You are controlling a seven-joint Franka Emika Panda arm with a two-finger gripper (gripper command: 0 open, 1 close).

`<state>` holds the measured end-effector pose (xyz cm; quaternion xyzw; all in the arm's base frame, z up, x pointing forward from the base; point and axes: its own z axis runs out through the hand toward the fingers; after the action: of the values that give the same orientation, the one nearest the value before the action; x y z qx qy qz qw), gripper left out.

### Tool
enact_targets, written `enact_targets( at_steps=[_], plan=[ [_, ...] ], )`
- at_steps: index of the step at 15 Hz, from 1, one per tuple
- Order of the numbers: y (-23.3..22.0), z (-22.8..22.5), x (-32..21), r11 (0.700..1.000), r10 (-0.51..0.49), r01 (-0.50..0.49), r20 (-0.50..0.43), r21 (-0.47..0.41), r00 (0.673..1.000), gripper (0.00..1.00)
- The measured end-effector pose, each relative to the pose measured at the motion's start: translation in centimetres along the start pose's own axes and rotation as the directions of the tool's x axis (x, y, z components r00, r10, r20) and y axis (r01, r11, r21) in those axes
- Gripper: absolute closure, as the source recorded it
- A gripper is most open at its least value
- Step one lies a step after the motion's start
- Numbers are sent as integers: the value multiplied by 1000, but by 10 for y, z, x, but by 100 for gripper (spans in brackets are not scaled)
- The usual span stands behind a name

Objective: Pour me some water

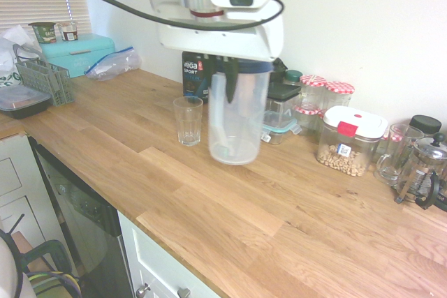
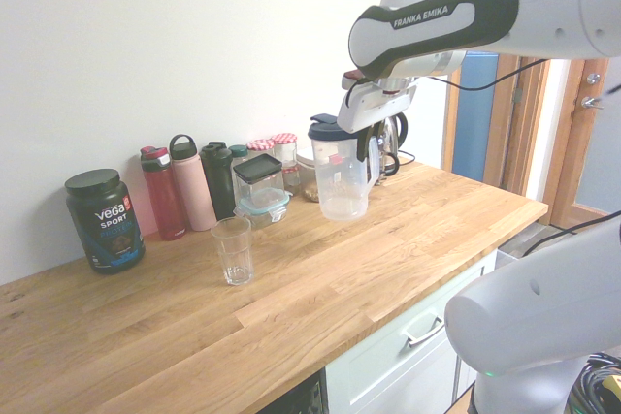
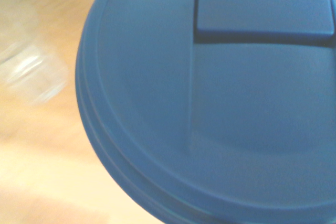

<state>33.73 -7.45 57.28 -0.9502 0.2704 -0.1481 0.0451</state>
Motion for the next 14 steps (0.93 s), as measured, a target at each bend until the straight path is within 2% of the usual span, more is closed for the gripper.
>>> enact_targets(
  at_steps=[3,7,10,14],
  plan=[
    [-32,8,-19,983,-180,181,62,-11,982,100],
    [-67,16,-27,916,-388,399,157,-39,908,100],
    [-108,17,-23,836,-513,542,225,-90,828,100],
    [-144,38,-5,693,-616,687,318,-218,721,100]
  ],
)
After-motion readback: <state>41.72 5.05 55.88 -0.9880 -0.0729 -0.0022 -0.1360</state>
